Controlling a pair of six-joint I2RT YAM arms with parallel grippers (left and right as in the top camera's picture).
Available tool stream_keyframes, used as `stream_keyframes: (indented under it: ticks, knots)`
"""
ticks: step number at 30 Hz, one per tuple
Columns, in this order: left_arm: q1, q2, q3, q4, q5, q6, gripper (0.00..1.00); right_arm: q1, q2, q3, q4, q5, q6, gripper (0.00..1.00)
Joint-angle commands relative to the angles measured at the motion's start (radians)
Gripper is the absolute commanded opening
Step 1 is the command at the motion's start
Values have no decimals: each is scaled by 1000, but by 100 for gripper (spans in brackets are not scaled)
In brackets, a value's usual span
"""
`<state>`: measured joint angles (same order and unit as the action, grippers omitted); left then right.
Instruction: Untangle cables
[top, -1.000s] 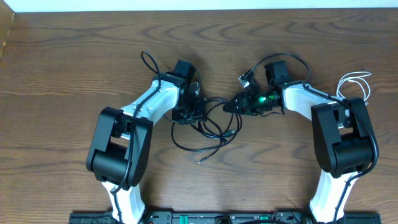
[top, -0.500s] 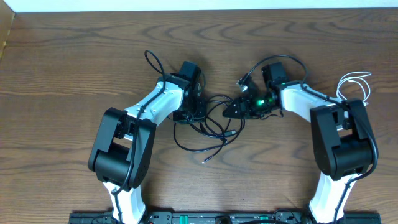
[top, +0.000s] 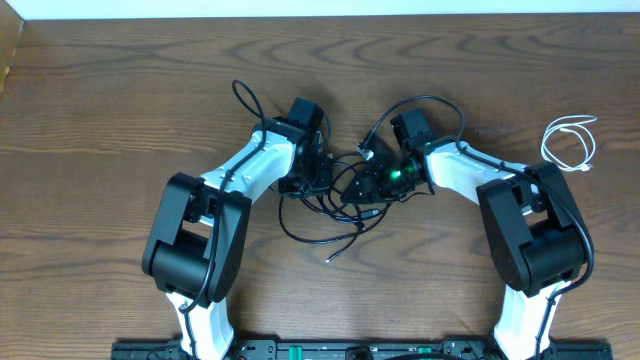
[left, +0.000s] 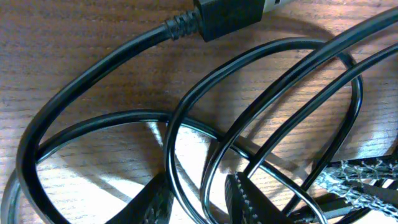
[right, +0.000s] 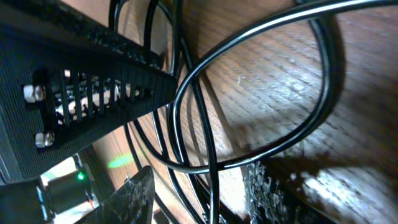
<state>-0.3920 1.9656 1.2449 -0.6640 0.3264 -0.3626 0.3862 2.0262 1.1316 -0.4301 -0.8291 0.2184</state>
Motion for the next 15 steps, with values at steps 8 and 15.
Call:
stream_keyframes:
  ticks: [8,15]
  knots:
    - [0,15,-22,3,-33,2,33,30,-2,-1,28,309,536,43]
    - [0,15,-22,-5,-114,5,33,71,-2,-2,-33,389,663,12]
